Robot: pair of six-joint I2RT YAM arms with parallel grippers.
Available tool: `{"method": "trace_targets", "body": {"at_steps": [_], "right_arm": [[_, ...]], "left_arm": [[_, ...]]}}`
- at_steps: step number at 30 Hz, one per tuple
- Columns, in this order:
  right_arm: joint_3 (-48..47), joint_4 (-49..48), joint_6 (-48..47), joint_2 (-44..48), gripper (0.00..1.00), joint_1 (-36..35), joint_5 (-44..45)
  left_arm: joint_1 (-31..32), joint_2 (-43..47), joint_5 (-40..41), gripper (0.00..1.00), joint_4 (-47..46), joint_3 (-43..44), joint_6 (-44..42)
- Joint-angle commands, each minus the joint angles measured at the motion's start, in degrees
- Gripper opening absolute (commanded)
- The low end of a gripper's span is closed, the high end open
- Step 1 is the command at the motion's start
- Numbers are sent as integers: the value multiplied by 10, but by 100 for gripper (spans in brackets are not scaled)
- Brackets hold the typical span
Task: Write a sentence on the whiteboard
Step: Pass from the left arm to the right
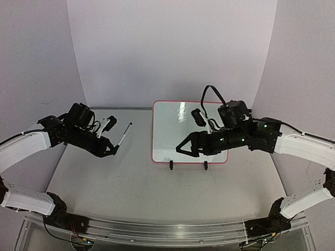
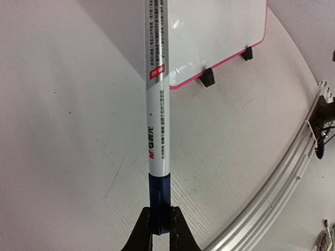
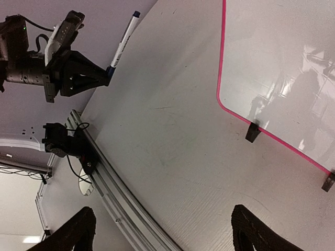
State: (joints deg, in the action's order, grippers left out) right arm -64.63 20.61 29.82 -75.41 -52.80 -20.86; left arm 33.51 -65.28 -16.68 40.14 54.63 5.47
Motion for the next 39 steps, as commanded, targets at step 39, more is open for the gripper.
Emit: {"method": "trace_targets", "body": {"at_steps": [39], "right_arm": [[-80,-106,3,-187,77,4,-419]], "left_arm": [[205,-184,-207,0,174,257,-177]]}}
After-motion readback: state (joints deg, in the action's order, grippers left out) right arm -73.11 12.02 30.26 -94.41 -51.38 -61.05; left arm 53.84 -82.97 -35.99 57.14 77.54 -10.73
